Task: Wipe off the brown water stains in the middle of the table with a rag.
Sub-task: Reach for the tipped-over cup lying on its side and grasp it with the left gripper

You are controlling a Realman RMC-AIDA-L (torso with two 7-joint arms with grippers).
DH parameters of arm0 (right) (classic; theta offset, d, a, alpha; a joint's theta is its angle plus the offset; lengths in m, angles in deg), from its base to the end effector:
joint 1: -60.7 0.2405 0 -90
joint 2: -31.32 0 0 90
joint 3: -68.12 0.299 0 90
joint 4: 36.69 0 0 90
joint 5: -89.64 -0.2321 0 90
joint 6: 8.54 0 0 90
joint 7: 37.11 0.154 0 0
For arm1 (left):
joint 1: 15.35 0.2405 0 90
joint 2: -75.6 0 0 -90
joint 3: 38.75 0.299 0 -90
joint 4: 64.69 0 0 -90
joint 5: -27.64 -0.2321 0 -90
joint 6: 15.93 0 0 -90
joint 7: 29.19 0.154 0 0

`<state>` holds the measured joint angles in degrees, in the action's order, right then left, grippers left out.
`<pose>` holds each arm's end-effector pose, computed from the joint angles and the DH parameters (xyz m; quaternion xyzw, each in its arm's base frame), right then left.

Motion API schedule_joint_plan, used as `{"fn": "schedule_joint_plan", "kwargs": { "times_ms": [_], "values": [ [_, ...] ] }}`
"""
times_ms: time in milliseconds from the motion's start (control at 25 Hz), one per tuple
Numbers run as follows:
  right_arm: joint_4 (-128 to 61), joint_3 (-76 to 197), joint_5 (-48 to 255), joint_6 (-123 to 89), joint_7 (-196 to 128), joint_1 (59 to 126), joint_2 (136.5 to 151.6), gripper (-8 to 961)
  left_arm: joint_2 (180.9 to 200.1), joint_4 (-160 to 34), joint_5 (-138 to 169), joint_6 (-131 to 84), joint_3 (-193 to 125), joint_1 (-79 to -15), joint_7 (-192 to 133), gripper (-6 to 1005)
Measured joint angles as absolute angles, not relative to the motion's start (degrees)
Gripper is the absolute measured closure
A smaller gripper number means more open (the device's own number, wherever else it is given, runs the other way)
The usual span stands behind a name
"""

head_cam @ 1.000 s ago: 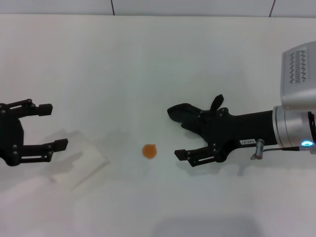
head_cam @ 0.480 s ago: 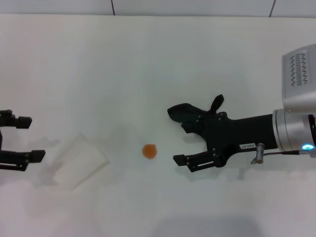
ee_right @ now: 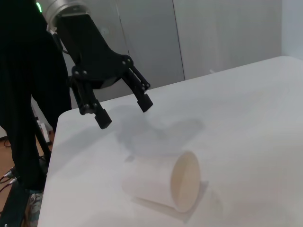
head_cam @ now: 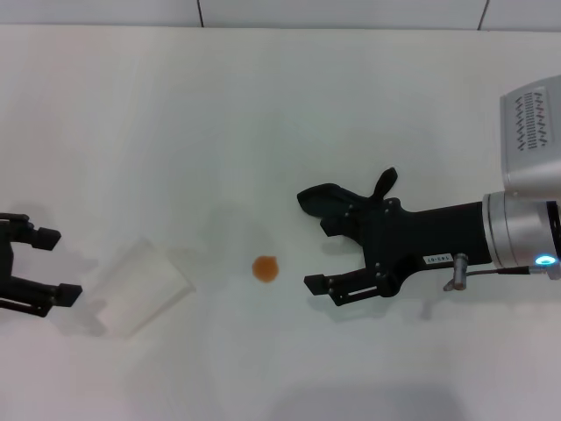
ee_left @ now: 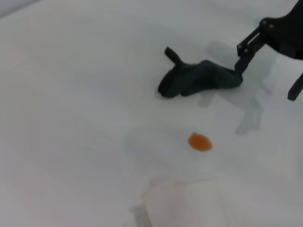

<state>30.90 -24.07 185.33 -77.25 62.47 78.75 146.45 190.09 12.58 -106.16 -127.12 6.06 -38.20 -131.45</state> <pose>0.2225 0.3409 -0.0769 -0.9763 0.1374 0.1481 0.0770 -0.3078 0.3244 0.0908 -0.9687 -0.2261 0.0263 0.0991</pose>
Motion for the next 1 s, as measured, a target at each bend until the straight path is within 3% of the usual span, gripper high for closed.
{"fn": "schedule_joint_plan", "kwargs": {
  "times_ms": [280, 1000],
  "values": [
    [30.90, -24.07, 184.70, -77.49, 62.47, 78.75, 146.45, 113, 188.81, 9.86, -109.86, -127.61, 8.65, -41.76, -136.24, 138],
    [30.90, -24.86, 183.90, -77.44, 62.16, 78.52, 146.50, 114, 188.81, 3.36, -117.16, -126.23, 10.93, -47.02, -136.83, 137]
  ]
}}
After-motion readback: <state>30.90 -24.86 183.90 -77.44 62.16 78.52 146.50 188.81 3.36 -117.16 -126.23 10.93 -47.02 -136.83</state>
